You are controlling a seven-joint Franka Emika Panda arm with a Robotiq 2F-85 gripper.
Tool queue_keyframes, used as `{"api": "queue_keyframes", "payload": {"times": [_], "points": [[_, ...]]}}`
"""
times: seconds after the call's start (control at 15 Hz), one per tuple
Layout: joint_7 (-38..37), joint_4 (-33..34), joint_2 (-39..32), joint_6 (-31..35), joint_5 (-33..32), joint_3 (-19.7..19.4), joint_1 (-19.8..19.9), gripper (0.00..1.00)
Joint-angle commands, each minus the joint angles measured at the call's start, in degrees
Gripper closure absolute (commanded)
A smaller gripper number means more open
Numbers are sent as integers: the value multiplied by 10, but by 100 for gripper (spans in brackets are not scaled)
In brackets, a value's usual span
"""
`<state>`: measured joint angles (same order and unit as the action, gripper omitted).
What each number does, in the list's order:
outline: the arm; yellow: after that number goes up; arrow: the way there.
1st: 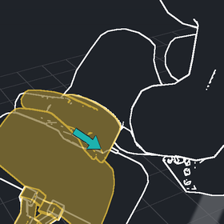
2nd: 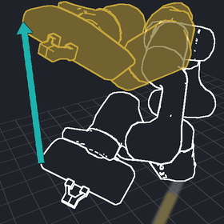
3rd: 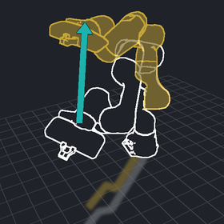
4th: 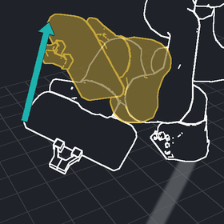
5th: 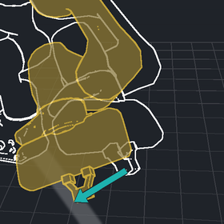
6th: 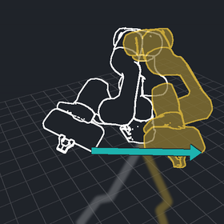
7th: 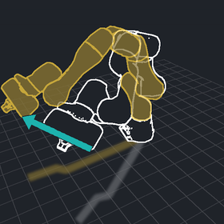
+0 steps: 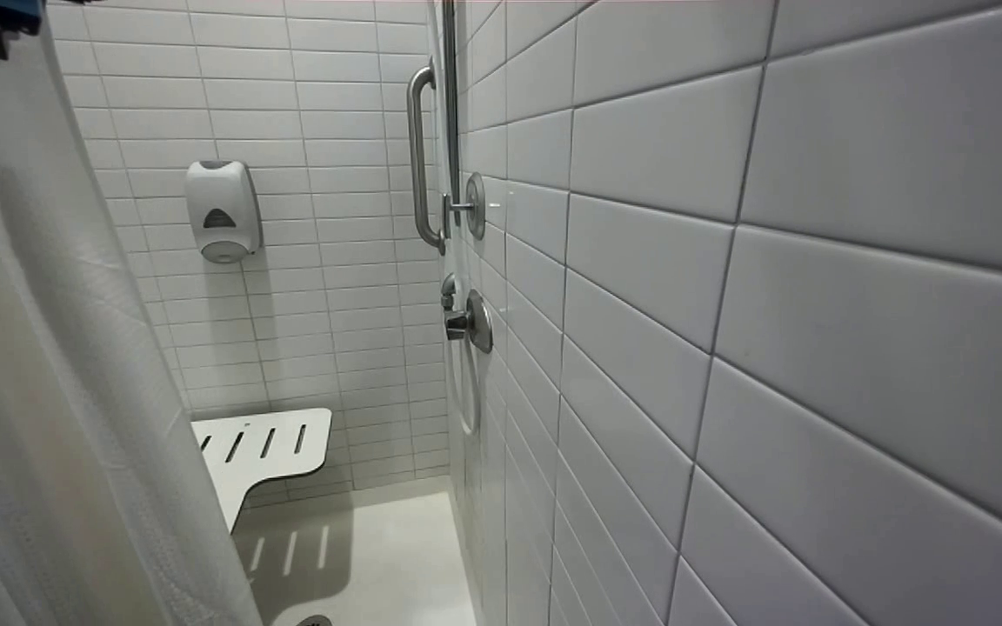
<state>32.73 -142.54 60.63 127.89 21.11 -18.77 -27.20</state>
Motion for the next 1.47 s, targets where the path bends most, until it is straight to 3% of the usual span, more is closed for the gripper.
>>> {"api": "queue_keyframes", "payload": {"times": [0.0, 0.2, 0.27, 0.8, 1.13, 1.2, 1.27, 1.4], "points": [[-20, 14, -7, -23, 30, 62, -9, 72], [-26, 13, -19, -25, 44, 112, -27, 95], [-26, 12, -24, -24, 48, 126, -35, 99], [-32, 49, -70, -29, 75, 204, -108, 100], [-18, 62, -111, -24, 61, 215, -147, 100], [-17, 62, -115, -31, 52, 211, -146, 89], [-14, 57, -112, -30, 42, 203, -137, 73], [-21, 51, -102, -54, 19, 187, -118, 63]]}}
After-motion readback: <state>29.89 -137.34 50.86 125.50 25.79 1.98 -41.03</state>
